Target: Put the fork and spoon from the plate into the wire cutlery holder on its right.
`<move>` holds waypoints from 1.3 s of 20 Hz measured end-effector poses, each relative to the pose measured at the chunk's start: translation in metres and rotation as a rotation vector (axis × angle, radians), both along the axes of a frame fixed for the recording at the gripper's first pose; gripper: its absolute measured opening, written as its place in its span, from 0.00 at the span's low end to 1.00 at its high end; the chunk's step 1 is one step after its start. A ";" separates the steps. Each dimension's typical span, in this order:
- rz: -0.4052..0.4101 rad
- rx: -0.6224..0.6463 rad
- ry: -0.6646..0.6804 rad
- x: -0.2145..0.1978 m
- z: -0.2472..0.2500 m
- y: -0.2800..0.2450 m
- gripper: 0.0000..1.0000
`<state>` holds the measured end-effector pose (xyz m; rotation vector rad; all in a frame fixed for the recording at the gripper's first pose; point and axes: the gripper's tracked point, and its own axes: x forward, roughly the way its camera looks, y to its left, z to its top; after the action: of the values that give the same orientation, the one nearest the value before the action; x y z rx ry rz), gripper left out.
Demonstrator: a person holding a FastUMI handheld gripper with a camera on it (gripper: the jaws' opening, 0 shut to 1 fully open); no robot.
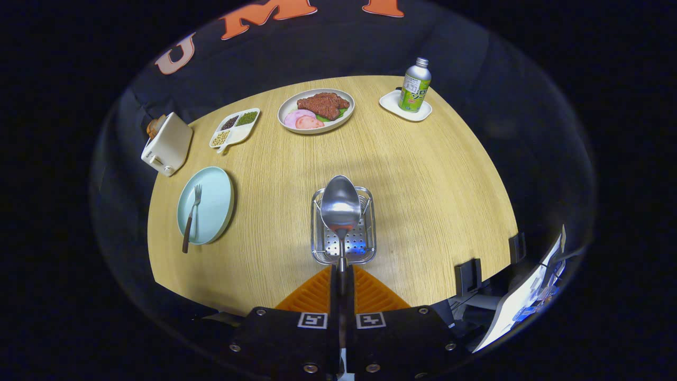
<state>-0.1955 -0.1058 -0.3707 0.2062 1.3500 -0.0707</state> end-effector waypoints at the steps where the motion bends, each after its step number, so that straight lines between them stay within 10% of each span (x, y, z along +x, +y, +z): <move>1: -0.002 0.000 0.004 0.002 0.000 -0.001 0.06; 9: -0.090 0.017 -0.164 0.050 0.032 -0.010 0.14; 20: -0.136 -0.057 -0.771 0.151 0.147 0.013 0.83; 26: -0.075 -0.053 -1.103 0.180 0.213 0.063 0.87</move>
<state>-0.0153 -0.0431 -0.1579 0.2024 0.2420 -0.0428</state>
